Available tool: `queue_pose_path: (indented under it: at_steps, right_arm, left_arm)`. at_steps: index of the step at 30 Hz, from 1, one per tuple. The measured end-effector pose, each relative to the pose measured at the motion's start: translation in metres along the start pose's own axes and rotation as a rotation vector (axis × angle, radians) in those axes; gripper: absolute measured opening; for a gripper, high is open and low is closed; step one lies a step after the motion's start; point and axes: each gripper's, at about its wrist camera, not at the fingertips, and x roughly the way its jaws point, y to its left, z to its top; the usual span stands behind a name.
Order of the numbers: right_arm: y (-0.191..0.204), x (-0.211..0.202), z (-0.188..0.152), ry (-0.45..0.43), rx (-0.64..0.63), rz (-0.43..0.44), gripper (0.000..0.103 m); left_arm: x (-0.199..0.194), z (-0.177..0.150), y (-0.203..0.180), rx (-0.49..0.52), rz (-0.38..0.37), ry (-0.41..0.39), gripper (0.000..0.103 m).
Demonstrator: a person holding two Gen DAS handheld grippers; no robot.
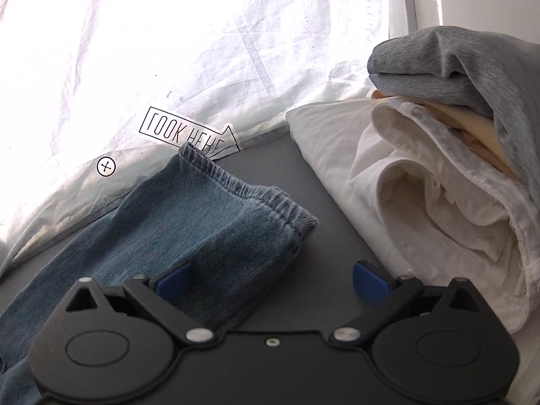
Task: Fold clothes
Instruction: 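Grasp the jeans leg cuff with the right gripper, then lift the cuff with the right gripper and fold it over the jeans bundle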
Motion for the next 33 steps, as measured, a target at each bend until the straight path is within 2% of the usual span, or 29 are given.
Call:
queue_pose_path:
  at_steps: [6, 9, 10, 11, 13, 17, 18, 19, 20, 25, 26, 28, 33]
  right_arm:
    - [-0.014, -0.003, 0.003, -0.008, 0.219, 0.108, 0.100]
    - [-0.009, 0.000, 0.007, -0.007, 0.188, 0.089, 0.093]
    - [-0.009, 0.001, 0.009, -0.003, 0.187, 0.088, 0.082]
    - [-0.009, 0.003, 0.010, 0.003, 0.193, 0.084, 0.078]
    - [-0.011, 0.006, 0.013, 0.011, 0.216, 0.063, 0.053]
    - [-0.016, 0.006, 0.016, 0.022, 0.275, 0.044, 0.041]
    - [-0.021, 0.006, 0.015, 0.028, 0.310, 0.071, 0.036]
    - [-0.027, 0.005, 0.013, 0.035, 0.364, 0.119, 0.026]
    - [-0.035, 0.005, 0.009, 0.040, 0.456, 0.189, 0.024]
    - [-0.067, 0.002, -0.019, 0.027, 0.903, 0.455, 0.018]
    - [-0.073, 0.002, -0.033, 0.016, 1.053, 0.529, 0.018]
    - [-0.073, 0.000, -0.052, 0.008, 1.218, 0.623, 0.018]
    - [-0.044, -0.021, -0.066, 0.027, 1.239, 0.745, 0.017]
  left_arm:
    - [0.003, -0.003, 0.007, -0.035, -0.048, -0.010, 0.103]
    - [0.003, -0.007, 0.008, -0.046, -0.056, -0.034, 0.103]
    - [0.002, -0.008, 0.008, -0.051, -0.059, -0.039, 0.103]
    - [0.002, -0.008, 0.008, -0.056, -0.061, -0.041, 0.103]
    - [0.003, -0.007, 0.008, -0.062, -0.063, -0.034, 0.103]
    - [0.004, -0.002, 0.007, -0.063, -0.070, -0.009, 0.103]
    - [0.005, -0.002, 0.008, -0.064, -0.071, -0.011, 0.103]
    - [0.006, -0.001, 0.008, -0.064, -0.071, -0.013, 0.103]
    - [0.007, -0.001, 0.008, -0.065, -0.072, -0.015, 0.103]
    - [0.008, -0.001, 0.009, -0.063, -0.080, -0.018, 0.103]
    - [0.009, 0.000, 0.010, -0.065, -0.085, -0.015, 0.103]
    - [0.009, 0.000, 0.011, -0.068, -0.091, -0.015, 0.103]
    - [0.008, -0.004, 0.012, -0.082, -0.093, -0.034, 0.103]
